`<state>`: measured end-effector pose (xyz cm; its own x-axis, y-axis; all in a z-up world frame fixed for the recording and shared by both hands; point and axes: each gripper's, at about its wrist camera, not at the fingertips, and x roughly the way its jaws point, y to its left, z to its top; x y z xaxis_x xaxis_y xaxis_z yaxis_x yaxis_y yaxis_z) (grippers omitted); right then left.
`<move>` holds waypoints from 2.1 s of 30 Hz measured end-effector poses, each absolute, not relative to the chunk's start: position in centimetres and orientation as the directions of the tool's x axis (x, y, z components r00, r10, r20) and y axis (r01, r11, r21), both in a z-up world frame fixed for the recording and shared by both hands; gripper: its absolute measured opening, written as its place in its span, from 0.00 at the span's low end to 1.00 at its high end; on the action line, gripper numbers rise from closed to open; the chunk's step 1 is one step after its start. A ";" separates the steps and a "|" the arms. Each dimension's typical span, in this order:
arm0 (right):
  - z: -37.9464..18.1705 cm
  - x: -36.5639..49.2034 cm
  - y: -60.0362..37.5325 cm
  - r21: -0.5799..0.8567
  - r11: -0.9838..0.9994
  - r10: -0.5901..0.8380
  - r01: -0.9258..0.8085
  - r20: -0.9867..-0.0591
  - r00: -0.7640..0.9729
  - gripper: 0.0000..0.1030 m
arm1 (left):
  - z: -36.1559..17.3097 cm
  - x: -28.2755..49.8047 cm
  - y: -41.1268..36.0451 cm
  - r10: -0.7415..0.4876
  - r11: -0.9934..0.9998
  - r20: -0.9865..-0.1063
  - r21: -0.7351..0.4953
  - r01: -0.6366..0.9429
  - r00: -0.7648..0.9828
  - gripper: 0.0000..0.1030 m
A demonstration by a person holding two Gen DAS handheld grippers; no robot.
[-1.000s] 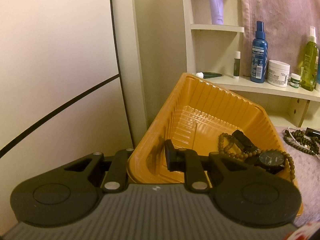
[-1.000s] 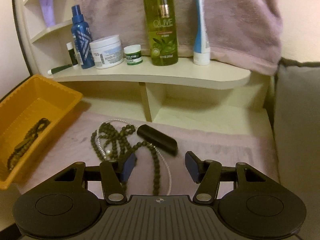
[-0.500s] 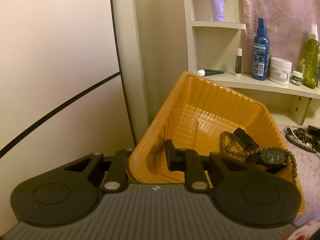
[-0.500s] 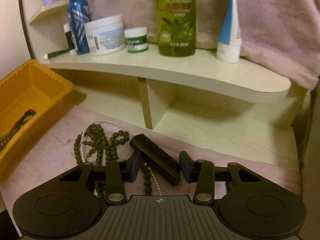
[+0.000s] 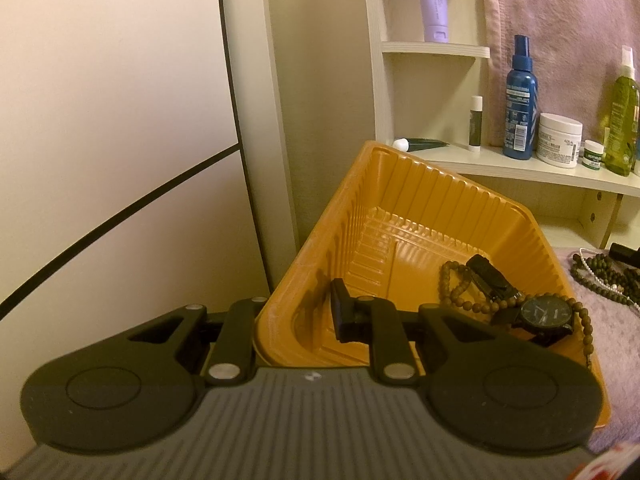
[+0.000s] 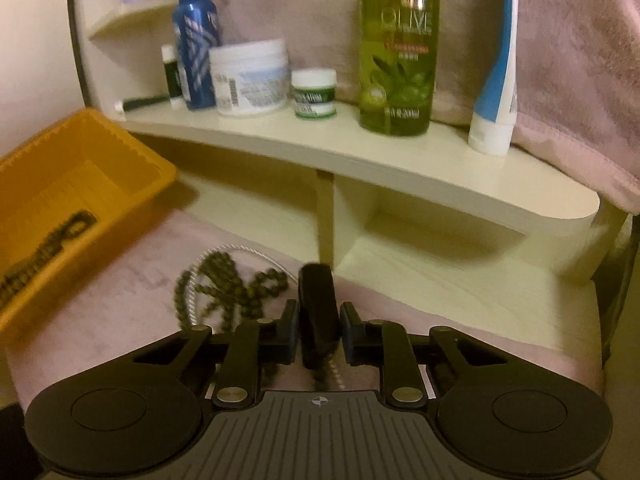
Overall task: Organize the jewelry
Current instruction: 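Carry the black comb into the orange tray and open the right tool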
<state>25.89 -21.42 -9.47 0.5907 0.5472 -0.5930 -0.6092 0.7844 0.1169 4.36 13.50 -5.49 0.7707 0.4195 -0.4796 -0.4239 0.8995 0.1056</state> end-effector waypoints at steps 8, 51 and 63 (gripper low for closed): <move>-6.8 23.2 -21.2 0.223 0.758 0.624 -0.613 -0.522 0.582 0.21 | -5.5 4.2 13.5 0.419 0.900 -0.479 0.105 -0.423 0.772 0.18; -5.9 14.4 -1.9 0.280 0.455 0.821 -0.845 -0.501 0.275 0.40 | -5.3 4.2 13.5 0.410 0.902 -0.481 0.089 -0.422 0.775 0.17; -4.2 14.0 -9.0 0.444 0.493 0.859 -0.748 -0.385 0.337 0.43 | -5.3 4.2 13.5 0.410 0.903 -0.481 0.091 -0.421 0.775 0.17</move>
<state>13.96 -9.05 -4.24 0.3375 0.8589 -0.3853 -0.7483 0.4931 0.4437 4.23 13.50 -5.31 0.7751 0.4096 -0.4811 -0.4208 0.9026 0.0906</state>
